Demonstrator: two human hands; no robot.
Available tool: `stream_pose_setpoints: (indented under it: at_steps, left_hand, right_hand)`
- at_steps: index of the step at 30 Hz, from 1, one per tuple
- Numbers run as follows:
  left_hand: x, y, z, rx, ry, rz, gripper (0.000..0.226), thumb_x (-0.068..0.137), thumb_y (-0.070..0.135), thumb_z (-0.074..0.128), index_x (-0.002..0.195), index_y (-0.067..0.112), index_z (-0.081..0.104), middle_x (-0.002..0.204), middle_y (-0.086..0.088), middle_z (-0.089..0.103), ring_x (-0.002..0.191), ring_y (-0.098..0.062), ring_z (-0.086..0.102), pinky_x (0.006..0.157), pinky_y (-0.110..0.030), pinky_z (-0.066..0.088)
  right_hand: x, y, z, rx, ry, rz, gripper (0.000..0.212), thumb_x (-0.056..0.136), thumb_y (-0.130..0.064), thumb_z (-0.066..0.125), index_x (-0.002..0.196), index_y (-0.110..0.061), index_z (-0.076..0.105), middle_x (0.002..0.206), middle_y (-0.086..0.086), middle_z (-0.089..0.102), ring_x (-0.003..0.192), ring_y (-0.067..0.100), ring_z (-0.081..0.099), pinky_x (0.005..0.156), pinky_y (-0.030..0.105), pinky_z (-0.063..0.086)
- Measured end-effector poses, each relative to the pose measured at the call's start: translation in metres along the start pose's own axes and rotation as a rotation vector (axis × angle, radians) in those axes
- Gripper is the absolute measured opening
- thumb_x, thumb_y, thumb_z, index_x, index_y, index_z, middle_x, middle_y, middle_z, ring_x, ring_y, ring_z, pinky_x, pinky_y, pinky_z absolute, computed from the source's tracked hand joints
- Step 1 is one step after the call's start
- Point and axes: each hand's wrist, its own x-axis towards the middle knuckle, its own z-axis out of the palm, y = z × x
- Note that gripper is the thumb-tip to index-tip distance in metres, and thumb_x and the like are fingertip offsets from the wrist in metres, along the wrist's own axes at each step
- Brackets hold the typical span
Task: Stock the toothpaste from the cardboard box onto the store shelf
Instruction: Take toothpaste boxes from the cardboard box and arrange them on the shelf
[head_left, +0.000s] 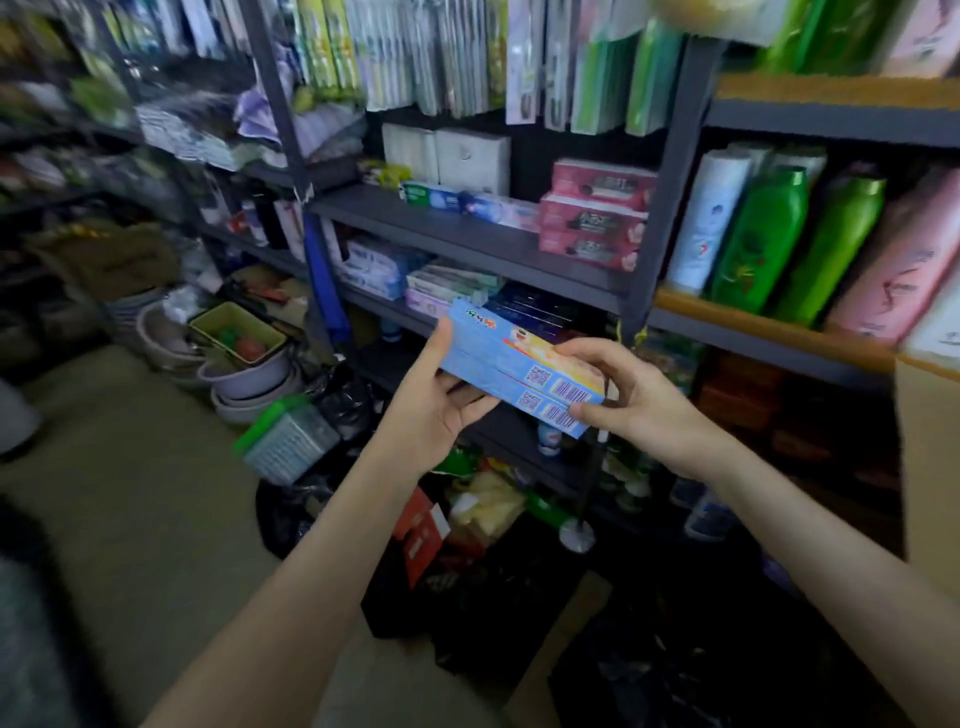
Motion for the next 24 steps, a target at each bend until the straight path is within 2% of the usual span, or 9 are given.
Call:
stream_pose_setpoints:
  at_steps: [3, 5, 8, 11, 14, 16, 19, 22, 24]
  left_hand:
    - [0.035, 0.017, -0.033, 0.005, 0.036, -0.032, 0.041, 0.089, 0.055, 0.049, 0.104, 0.02, 0.065, 0.095, -0.002, 0.075, 0.09, -0.019, 0.072, 0.087, -0.041, 0.056]
    - [0.061, 0.027, -0.053, 0.039, 0.065, -0.044, 0.04, 0.088, 0.055, 0.052, 0.103, 0.02, 0.065, 0.095, -0.003, 0.075, 0.089, -0.02, 0.071, 0.089, -0.042, 0.054]
    - [0.108, 0.041, -0.09, 0.05, 0.159, -0.041, 0.026, 0.094, 0.043, 0.055, 0.1, 0.019, 0.063, 0.098, -0.006, 0.071, 0.084, -0.02, 0.07, 0.075, -0.037, 0.057]
    - [0.158, 0.065, -0.128, -0.008, 0.234, -0.036, 0.022, 0.095, 0.037, 0.054, 0.104, 0.018, 0.06, 0.103, -0.009, 0.069, 0.083, -0.02, 0.069, 0.063, -0.033, 0.057]
    - [0.204, 0.098, -0.158, -0.02, 0.266, -0.03, 0.026, 0.095, 0.039, 0.053, 0.108, 0.017, 0.059, 0.11, -0.011, 0.067, 0.086, -0.021, 0.069, 0.059, -0.031, 0.057]
    - [0.23, 0.121, -0.179, 0.001, 0.297, -0.039, 0.025, 0.095, 0.038, 0.055, 0.107, 0.017, 0.059, 0.112, -0.011, 0.066, 0.089, -0.023, 0.068, 0.061, -0.033, 0.056]
    - [0.267, 0.151, -0.209, 0.029, 0.307, -0.034, 0.02, 0.095, 0.038, 0.056, 0.1, 0.019, 0.059, 0.104, -0.008, 0.066, 0.087, -0.023, 0.067, 0.067, -0.034, 0.053]
    - [0.305, 0.172, -0.239, 0.071, 0.255, -0.028, 0.025, 0.095, 0.041, 0.055, 0.103, 0.018, 0.061, 0.104, -0.006, 0.068, 0.089, -0.023, 0.068, 0.072, -0.036, 0.056]
    - [0.333, 0.182, -0.26, 0.102, 0.195, -0.019, 0.032, 0.094, 0.043, 0.052, 0.108, 0.015, 0.061, 0.106, -0.006, 0.07, 0.089, -0.02, 0.071, 0.07, -0.033, 0.058]
  right_hand:
    - [0.047, 0.013, 0.023, -0.032, -0.01, 0.0, 0.053, 0.077, -0.008, 0.07, 0.118, -0.04, 0.057, 0.128, 0.005, 0.051, 0.118, 0.02, 0.053, 0.093, 0.036, 0.049]
    - [0.083, 0.025, 0.039, -0.061, -0.024, -0.011, 0.055, 0.078, -0.005, 0.07, 0.118, -0.039, 0.057, 0.127, 0.003, 0.051, 0.118, 0.018, 0.053, 0.095, 0.038, 0.048]
    - [0.145, 0.041, 0.062, -0.065, -0.03, -0.006, 0.06, 0.081, 0.002, 0.07, 0.121, -0.038, 0.052, 0.127, 0.002, 0.052, 0.111, 0.007, 0.056, 0.094, 0.031, 0.048]
    - [0.21, 0.048, 0.084, 0.133, -0.035, 0.103, 0.048, 0.078, -0.024, 0.074, 0.119, -0.037, 0.054, 0.127, -0.005, 0.056, 0.112, 0.003, 0.057, 0.091, 0.024, 0.047]
    - [0.275, 0.049, 0.104, 0.317, -0.075, 0.266, 0.047, 0.075, -0.049, 0.072, 0.118, -0.033, 0.058, 0.121, -0.009, 0.065, 0.115, 0.014, 0.06, 0.092, 0.036, 0.05]
    - [0.313, 0.046, 0.119, 0.426, -0.113, 0.332, 0.05, 0.074, -0.06, 0.066, 0.115, -0.031, 0.06, 0.112, -0.01, 0.07, 0.11, 0.014, 0.063, 0.089, 0.039, 0.053]
    - [0.367, 0.038, 0.142, 0.521, -0.063, 0.371, 0.038, 0.078, -0.05, 0.053, 0.108, -0.027, 0.062, 0.099, -0.009, 0.074, 0.1, 0.013, 0.066, 0.087, 0.037, 0.051]
    - [0.415, 0.042, 0.165, 0.511, 0.076, 0.373, 0.025, 0.084, -0.034, 0.062, 0.102, -0.017, 0.067, 0.094, -0.004, 0.075, 0.09, 0.014, 0.069, 0.085, 0.031, 0.05]
    - [0.446, 0.049, 0.176, 0.508, 0.198, 0.377, 0.034, 0.078, -0.035, 0.068, 0.104, -0.014, 0.068, 0.103, 0.001, 0.073, 0.096, 0.018, 0.067, 0.093, 0.036, 0.047]
